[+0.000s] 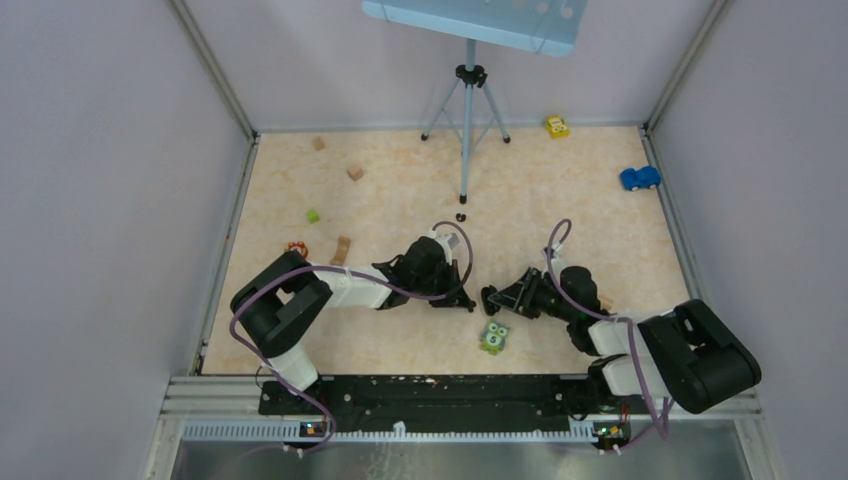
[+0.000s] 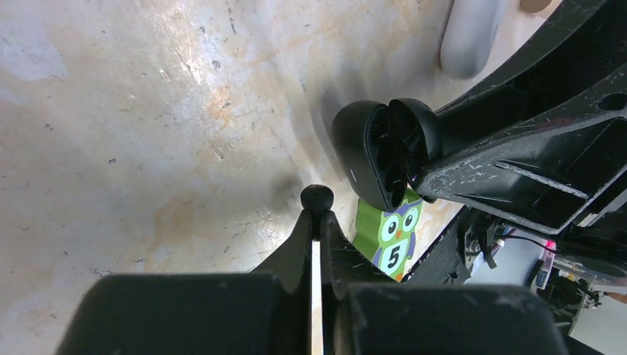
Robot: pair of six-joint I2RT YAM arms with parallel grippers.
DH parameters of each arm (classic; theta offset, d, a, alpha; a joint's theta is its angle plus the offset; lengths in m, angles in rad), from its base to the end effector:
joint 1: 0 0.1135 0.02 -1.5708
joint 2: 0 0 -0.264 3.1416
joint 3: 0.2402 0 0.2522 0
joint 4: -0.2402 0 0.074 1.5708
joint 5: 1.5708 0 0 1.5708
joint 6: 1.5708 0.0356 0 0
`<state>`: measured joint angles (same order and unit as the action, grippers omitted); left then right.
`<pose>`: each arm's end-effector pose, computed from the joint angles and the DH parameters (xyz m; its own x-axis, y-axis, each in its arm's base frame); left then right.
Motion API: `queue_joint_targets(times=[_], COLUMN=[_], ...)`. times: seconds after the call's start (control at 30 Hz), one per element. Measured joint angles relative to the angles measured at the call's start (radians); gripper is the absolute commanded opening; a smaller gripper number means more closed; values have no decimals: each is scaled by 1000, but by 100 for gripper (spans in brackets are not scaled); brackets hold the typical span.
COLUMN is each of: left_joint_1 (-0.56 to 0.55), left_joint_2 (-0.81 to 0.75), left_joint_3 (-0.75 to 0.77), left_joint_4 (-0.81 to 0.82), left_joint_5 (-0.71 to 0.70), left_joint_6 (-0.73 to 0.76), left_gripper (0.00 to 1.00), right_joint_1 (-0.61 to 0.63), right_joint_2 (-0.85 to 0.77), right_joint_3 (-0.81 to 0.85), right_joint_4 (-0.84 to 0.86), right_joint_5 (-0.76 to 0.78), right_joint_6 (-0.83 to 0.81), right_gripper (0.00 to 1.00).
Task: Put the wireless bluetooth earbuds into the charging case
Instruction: Insert the right earbud into the right side groove of the charging case.
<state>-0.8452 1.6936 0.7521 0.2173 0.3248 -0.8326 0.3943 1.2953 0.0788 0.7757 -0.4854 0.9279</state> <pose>0.2076 -0.2512 0.1414 -0.9376 0.0007 -0.3477 0.2587 0.6695 -0.6963 0.1643 0.0863 0.1136 -0.8199 0.4256 -0.3829 -0.1220 0.5236 0.8432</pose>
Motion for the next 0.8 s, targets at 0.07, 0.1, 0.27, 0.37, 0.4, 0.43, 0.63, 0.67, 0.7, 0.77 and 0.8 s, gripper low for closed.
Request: queue_joint_targets(times=[0.07,0.1,0.27,0.37,0.4,0.43,0.63,0.67,0.7,0.77,0.8], left_joint_1=[0,0,0,0,0,0,0,0,0,0,0], left_joint_2=[0,0,0,6,11,15,17,17,17,17,17], left_joint_3=[0,0,1,10,16,21,27,28,28,28,28], left_joint_4=[2,2,10,10,10,10,6,6,6,6,6], left_joint_5=[0,0,2,8,10,13,18,18,18,18,18], left_joint_6=[0,0,-1,0,0,0,0,0,0,0,0], left_gripper=[0,0,0,0,0,0,0,0,0,0,0], right_joint_1=[0,0,0,0,0,0,5,6,8,11,11], right_joint_2=[-5,-5,-5,-5,-5,-5,-5,-5,-5,-4,-4], right_joint_3=[0,0,0,0,0,0,0,0,0,0,0], right_joint_4=[1,1,1,2,2,2,2,2,2,2,2], right_joint_5=[-3,-3,-6,-10,-11,-12,-13,-13,-13,-13,-13], right_joint_6=[0,0,0,0,1,2,2,2,2,5,8], right_gripper=[30,30,32,32,32,32,33,33,33,33,33])
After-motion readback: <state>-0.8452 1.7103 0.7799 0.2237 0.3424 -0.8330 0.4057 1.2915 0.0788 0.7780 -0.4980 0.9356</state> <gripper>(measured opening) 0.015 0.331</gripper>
